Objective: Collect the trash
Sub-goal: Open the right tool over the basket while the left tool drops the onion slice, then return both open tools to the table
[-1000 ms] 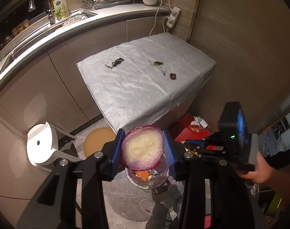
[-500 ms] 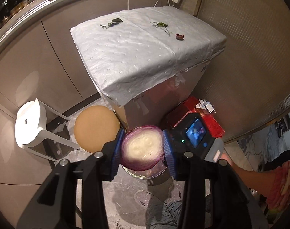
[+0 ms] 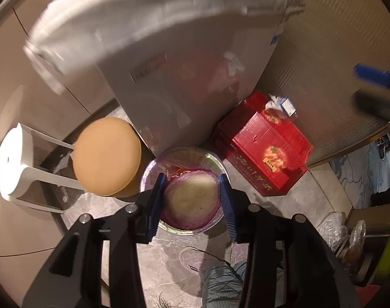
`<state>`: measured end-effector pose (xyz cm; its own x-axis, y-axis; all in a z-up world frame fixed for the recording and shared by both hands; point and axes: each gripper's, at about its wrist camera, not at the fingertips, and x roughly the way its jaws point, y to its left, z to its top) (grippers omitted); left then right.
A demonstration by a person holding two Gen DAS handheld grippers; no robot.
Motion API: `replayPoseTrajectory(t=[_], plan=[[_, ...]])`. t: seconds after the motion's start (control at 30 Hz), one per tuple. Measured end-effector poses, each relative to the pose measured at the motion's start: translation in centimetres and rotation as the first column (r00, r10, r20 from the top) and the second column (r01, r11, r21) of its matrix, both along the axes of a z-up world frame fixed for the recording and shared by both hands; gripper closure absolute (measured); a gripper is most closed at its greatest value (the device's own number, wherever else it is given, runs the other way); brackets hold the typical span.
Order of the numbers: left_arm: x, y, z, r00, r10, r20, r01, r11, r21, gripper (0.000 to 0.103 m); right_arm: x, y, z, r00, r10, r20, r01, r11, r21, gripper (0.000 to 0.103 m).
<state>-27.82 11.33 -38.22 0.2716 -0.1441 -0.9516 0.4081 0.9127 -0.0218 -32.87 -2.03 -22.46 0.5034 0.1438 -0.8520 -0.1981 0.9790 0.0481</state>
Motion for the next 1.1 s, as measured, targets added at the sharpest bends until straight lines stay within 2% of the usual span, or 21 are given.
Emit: replayPoseTrajectory(t=[0.1,0.13,0.17,0.27,0.4,0.47,0.53,0.6,0.7,0.77,0.87,0.97,1.1], plan=[[0.5,-0.5,-4.3,1.000,0.001,-0.028,0.000,1.000,0.009,0.056,-0.5,-0.9,-0.1,1.000,-0.008,0.029,0.009,1.000,-0.010,0.017],[0.6,-0.7,-5.8,0.999,-0.002,-0.040,0.002,1.000,0.012,0.047,-0.6,-0.9,-0.2,0.999,-0.009,0.035,0.009,1.000,-0.014,0.017],[0.8,-0.8,-6.9,0.999,-0.003,-0.045,0.004,1.000,0.020,0.043,-0.6,-0.9,-0.5,0.999,-0.009,0.038,0.009,1.000,-0.017,0.017],[1.1,-1.2,-9.4,0.999,-0.011,-0.051,0.013,0.999,0.042,0.038,-0.9,-1.0,-0.7,0.999,-0.011,0.038,0.011,1.000,-0.023,0.017],[1.1,-1.5,-9.9,0.998,-0.021,-0.051,0.024,0.998,0.052,0.035,-0.8,-0.9,-0.8,0.999,-0.018,0.042,0.019,1.000,-0.024,0.017],[1.0,-1.4,-9.1,0.999,-0.022,-0.043,0.024,0.998,0.050,0.029,-0.4,-0.8,-0.2,0.999,-0.026,0.042,0.027,0.999,-0.018,0.017],[1.0,-1.4,-7.8,0.999,-0.032,-0.034,0.033,0.998,0.050,0.028,-0.2,-0.9,0.8,0.998,-0.036,0.052,0.037,0.999,-0.006,0.017],[1.0,-1.6,-5.4,0.999,-0.043,-0.016,0.044,0.998,0.046,0.028,0.2,-0.9,2.4,0.997,-0.047,0.065,0.047,0.999,0.005,0.017],[0.6,-1.5,0.8,0.998,-0.054,0.043,0.054,0.998,-0.008,0.028,1.0,-0.8,5.9,0.993,-0.065,0.095,0.064,0.998,0.013,0.017],[0.6,-1.2,6.0,0.994,-0.053,0.092,0.058,0.997,-0.045,0.026,1.7,-0.7,8.7,0.990,-0.077,0.120,0.076,0.997,0.012,0.016],[1.6,-0.2,13.6,0.981,-0.038,0.192,0.053,0.996,-0.072,0.017,2.8,-0.6,12.8,0.980,-0.103,0.169,0.103,0.995,0.009,0.009],[4.5,0.9,19.6,0.958,-0.021,0.287,0.041,0.997,-0.064,0.015,4.3,-0.5,15.7,0.972,-0.127,0.198,0.126,0.992,0.019,0.007],[10.4,2.5,24.4,0.934,0.020,0.357,0.007,0.997,-0.073,0.015,6.7,-0.3,17.9,0.959,-0.158,0.236,0.151,0.987,0.047,0.006]])
